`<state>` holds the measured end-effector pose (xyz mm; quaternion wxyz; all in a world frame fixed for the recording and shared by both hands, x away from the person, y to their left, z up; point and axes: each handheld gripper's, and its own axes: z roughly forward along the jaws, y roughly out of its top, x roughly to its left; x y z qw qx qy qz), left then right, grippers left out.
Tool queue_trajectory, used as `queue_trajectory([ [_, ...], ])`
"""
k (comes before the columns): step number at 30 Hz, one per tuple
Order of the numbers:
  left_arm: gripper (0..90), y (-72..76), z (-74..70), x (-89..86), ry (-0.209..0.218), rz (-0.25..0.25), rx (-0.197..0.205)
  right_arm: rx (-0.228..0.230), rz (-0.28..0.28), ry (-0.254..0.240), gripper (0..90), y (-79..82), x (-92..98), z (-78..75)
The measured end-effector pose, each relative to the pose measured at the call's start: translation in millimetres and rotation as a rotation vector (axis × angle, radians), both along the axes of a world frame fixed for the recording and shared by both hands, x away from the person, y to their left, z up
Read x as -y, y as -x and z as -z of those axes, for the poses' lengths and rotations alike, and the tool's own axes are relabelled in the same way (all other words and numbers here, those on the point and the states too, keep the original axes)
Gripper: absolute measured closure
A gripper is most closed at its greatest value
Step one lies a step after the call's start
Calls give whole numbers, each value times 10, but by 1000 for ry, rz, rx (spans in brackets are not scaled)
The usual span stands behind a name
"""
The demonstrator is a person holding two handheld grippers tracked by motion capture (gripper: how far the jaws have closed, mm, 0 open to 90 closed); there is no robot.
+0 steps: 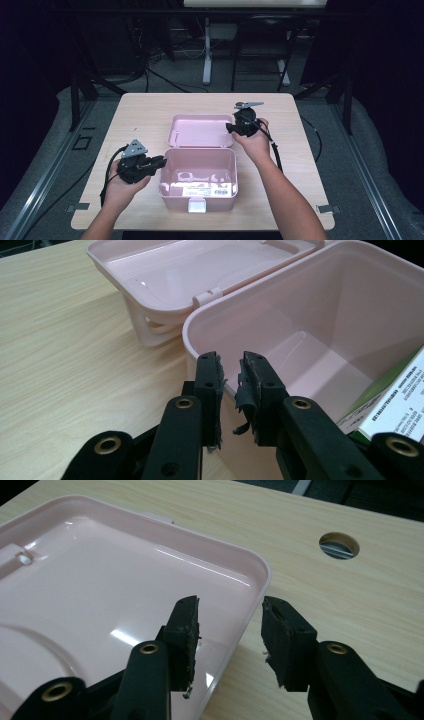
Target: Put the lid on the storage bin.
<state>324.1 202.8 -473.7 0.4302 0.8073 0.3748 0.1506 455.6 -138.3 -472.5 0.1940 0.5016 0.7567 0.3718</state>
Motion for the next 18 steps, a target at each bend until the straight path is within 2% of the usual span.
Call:
queue_trajectory([
  [3, 778, 1, 0, -1, 0, -1, 0, -12, 19, 4, 596, -45, 9, 49],
  [9, 780, 4, 2, -3, 4, -5, -4, -41, 28, -41, 606, -118, 30, 112],
  [13, 780, 4, 2, -3, 2, -4, -2, -47, 41, -37, 614, -152, 27, 143],
  [18, 781, 5, 5, -1, 5, -7, 0, -83, 55, -43, 613, -194, 44, 184],
])
